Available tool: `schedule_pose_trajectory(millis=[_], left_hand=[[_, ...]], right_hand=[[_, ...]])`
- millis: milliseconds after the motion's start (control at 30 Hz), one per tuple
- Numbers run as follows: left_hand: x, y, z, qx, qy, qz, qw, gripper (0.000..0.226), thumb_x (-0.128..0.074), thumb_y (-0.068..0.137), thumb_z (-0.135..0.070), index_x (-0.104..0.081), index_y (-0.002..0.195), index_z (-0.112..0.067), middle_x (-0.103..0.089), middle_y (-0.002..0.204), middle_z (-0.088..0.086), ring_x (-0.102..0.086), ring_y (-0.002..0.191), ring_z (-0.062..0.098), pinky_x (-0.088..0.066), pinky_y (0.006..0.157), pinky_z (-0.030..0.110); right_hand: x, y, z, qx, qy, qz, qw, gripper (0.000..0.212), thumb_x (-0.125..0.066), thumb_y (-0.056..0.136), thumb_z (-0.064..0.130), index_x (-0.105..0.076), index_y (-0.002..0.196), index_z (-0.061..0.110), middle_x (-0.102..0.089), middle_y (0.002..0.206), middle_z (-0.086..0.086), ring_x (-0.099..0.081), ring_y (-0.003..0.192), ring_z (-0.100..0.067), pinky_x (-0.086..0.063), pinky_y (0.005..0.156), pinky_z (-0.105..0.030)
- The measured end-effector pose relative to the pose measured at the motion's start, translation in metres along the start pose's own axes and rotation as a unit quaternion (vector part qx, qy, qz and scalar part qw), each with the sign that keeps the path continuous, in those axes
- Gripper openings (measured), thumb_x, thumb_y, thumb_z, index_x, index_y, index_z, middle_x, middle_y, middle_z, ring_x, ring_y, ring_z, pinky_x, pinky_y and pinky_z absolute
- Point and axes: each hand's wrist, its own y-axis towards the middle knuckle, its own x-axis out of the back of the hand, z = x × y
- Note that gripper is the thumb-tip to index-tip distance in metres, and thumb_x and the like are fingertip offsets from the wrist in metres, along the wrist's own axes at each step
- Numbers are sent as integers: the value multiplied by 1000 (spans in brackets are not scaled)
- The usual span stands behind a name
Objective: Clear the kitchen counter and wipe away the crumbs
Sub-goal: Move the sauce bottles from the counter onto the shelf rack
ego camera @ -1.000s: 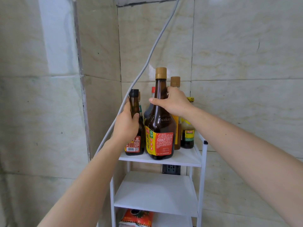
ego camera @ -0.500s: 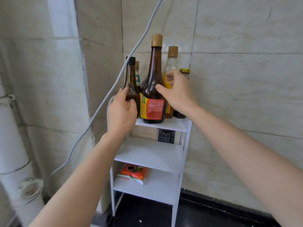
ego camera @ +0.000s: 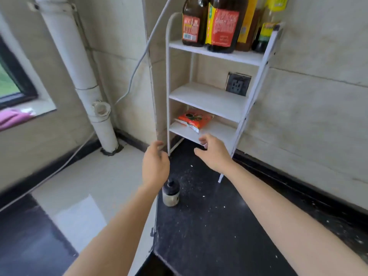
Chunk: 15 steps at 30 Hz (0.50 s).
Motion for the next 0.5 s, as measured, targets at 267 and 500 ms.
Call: schedule_pose_trajectory(millis=[267,500], left_hand=[[-7,-74,142,143,234,230,934,53,-36,98,-25,-21,145,-7,-21,154,12,-19,141,28,-18,113,36],[-12,-76,188,104,328,352,870,52,-30,97,-33,-17,144,-16,-7,155,6,-6,142,27,-14,114,40]], right_hand=[[-117,-39,-47,-132,1,222,966,93,-75,75,35,-20,149,19,-31,152,-5,-35,136,-25,-34,105,-36],[-166,-32,-56,-156,34,196,967,93,-80,67,28,-27,143,30,-46,141,0,-46,127,-23,-41,99,-34]])
